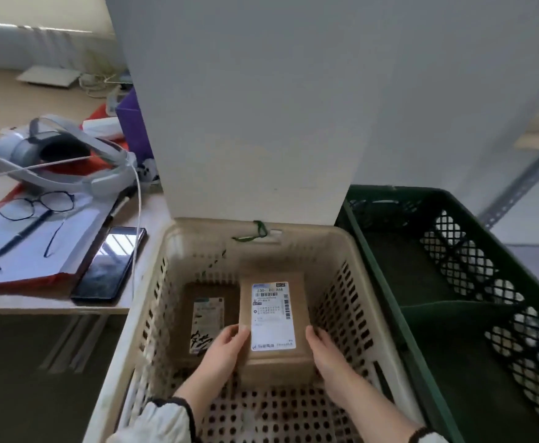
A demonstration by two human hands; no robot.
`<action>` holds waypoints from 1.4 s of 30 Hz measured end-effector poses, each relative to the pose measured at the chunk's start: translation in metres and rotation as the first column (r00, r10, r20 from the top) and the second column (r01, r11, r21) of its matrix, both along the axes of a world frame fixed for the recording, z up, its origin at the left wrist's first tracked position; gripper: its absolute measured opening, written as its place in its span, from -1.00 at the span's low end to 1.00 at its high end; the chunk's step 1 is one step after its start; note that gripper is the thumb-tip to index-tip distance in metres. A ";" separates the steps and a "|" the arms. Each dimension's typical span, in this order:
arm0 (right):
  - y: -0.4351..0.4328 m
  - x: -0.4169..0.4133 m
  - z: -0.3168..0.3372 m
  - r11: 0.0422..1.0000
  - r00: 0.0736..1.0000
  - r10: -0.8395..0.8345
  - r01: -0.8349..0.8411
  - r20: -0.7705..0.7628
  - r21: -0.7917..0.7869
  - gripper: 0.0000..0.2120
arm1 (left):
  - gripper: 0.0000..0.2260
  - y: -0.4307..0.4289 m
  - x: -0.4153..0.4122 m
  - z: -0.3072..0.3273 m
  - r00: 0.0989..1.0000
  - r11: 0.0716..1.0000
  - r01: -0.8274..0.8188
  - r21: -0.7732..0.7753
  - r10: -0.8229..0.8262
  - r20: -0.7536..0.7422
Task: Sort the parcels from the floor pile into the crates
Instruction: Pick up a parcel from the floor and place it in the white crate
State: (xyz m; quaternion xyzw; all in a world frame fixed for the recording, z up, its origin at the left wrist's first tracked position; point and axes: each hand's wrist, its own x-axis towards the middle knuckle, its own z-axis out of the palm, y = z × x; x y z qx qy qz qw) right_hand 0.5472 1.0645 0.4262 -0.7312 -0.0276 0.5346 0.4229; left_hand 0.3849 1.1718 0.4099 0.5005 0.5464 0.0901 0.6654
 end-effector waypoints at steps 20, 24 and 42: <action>0.074 0.025 -0.117 0.976 1.000 0.013 -0.011 0.008 -0.218 -0.65 | -0.61 0.066 0.031 -0.122 0.957 0.931 0.214 0.295 -0.138 -0.256; 0.077 0.025 -0.117 0.964 0.992 0.068 -0.037 0.108 -0.264 -0.66 | -0.55 0.066 0.034 -0.120 0.963 0.936 0.162 0.312 -0.082 -0.255; 0.023 -0.026 0.093 0.925 0.864 0.356 -0.271 0.357 -0.267 -0.66 | -0.63 -0.005 0.008 0.054 0.899 0.923 0.333 0.193 -0.249 -0.361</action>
